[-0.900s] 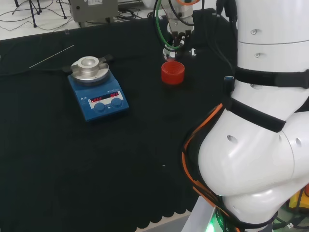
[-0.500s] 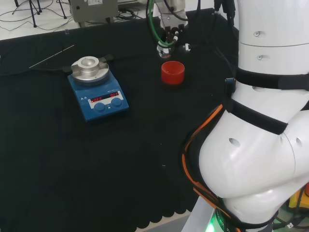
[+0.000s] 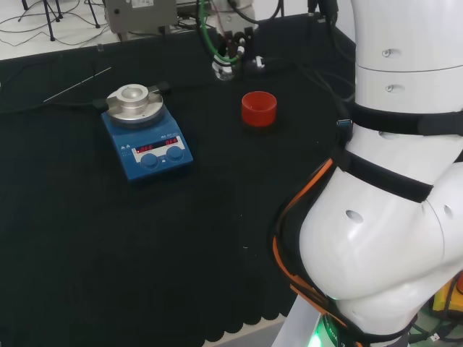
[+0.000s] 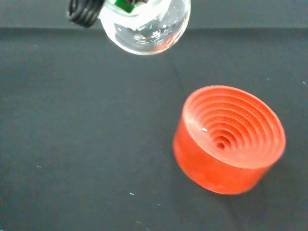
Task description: Place the round-bottom flask on the heater.
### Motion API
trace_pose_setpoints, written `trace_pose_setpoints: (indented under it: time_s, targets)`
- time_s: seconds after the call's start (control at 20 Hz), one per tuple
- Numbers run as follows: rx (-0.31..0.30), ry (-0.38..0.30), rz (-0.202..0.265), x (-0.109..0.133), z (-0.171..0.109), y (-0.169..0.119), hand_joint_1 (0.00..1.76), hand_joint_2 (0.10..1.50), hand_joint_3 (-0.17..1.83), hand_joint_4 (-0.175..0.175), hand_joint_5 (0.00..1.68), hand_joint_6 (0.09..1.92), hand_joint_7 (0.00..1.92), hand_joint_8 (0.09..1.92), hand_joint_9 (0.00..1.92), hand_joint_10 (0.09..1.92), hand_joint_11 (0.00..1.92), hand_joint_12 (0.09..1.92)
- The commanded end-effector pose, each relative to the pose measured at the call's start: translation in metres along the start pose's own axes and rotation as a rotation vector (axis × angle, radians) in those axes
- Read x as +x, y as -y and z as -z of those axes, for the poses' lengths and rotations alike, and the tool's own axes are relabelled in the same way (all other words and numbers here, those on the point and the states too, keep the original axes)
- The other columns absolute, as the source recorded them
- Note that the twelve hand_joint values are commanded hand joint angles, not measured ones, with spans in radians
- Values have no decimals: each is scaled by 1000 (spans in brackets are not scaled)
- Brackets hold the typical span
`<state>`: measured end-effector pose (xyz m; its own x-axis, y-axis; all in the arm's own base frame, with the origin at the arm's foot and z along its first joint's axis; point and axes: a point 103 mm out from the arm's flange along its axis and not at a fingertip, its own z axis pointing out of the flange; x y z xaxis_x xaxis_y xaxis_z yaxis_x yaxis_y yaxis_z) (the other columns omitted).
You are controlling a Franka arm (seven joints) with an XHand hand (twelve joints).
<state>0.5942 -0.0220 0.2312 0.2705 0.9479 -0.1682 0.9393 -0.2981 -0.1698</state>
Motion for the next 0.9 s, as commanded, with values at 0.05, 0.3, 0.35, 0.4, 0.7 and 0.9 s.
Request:
trace_pose_setpoints:
  time_s: [0.05,0.3,0.35,0.4,0.7,0.9]
  targets:
    - [-13,47,100,64,25,8,1058,773,749,71,967,1234,201,631,329,667,1,1402]
    - [-14,102,166,110,39,16,1057,765,755,85,975,1225,202,631,328,667,2,1403]
    - [-16,112,179,120,42,19,1057,764,756,88,976,1223,203,631,328,668,2,1403]
    - [-19,132,196,127,45,21,1056,763,757,90,977,1222,203,631,328,668,3,1403]
    - [2,171,265,170,51,37,1055,758,761,99,981,1217,202,631,328,668,6,1404]
    - [11,178,297,190,54,47,1055,757,761,101,982,1215,202,631,328,668,6,1404]
